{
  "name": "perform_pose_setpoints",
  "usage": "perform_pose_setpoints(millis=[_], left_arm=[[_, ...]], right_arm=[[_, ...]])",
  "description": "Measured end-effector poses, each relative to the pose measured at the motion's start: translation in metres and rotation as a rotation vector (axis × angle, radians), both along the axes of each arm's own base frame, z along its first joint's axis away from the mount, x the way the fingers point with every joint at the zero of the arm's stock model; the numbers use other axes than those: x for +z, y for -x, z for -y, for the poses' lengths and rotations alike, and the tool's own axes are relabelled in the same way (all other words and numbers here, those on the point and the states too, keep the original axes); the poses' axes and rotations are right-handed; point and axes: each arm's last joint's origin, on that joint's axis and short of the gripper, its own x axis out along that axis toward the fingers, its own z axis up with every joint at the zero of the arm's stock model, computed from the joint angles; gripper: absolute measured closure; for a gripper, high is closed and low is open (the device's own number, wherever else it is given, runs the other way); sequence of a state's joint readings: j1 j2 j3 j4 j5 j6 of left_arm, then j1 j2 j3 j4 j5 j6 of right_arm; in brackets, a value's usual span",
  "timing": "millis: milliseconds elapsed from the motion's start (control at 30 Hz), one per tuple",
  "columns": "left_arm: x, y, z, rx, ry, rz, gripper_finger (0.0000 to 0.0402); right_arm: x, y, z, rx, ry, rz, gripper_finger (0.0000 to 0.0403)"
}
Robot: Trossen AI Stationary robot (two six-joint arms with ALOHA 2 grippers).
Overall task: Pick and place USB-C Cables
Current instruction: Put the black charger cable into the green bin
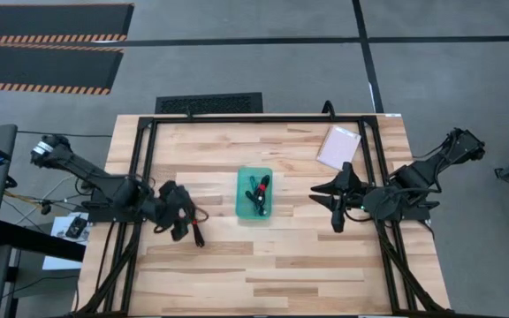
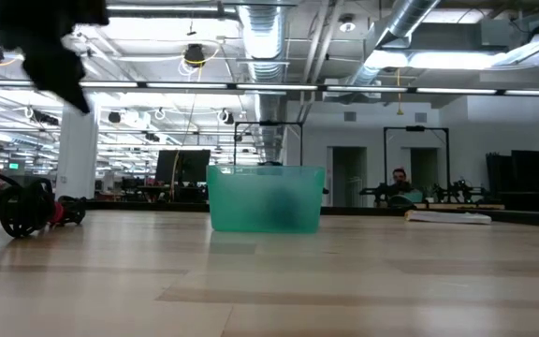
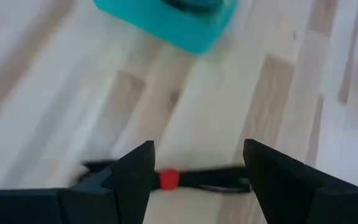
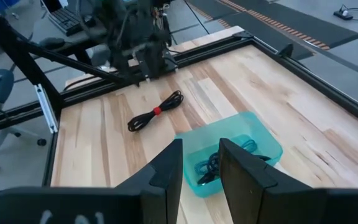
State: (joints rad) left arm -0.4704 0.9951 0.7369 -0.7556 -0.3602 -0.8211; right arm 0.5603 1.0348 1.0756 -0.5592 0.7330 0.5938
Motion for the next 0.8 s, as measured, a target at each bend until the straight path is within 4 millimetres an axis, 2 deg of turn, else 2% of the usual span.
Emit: perform_pose_setpoints(millis=[100,200,367,633,800], left_arm=[[-0.02,0.002,0.01,-0.042,0.022,0.019,0.0169],[-0.03,0.005,0.016,-0.068,0.017,0.056,0.0169],[-0.024,0.008,0.021,-0.137,-0.032,0.099,0.0169],[-0.023,0.014,0.03,-0.257,0.002,0.062,0.0169],[-0.024,0.018,0.032,-0.312,0.003,0.034,0.0169]], right_arm=[[-0.001,-0.004,-0.002,-0.001,-0.002,0.005,0.0276],[-0.004,-0.008,-0.005,0.009,0.016,-0.006,0.0275],[-0.009,-0.018,-0.009,0.009,0.026,-0.017,0.0249],[-0.026,-0.043,-0.006,-0.024,0.04,-0.077,0.0185],[-0.027,-0.061,0.0,0.042,0.018,-0.061,0.0171]])
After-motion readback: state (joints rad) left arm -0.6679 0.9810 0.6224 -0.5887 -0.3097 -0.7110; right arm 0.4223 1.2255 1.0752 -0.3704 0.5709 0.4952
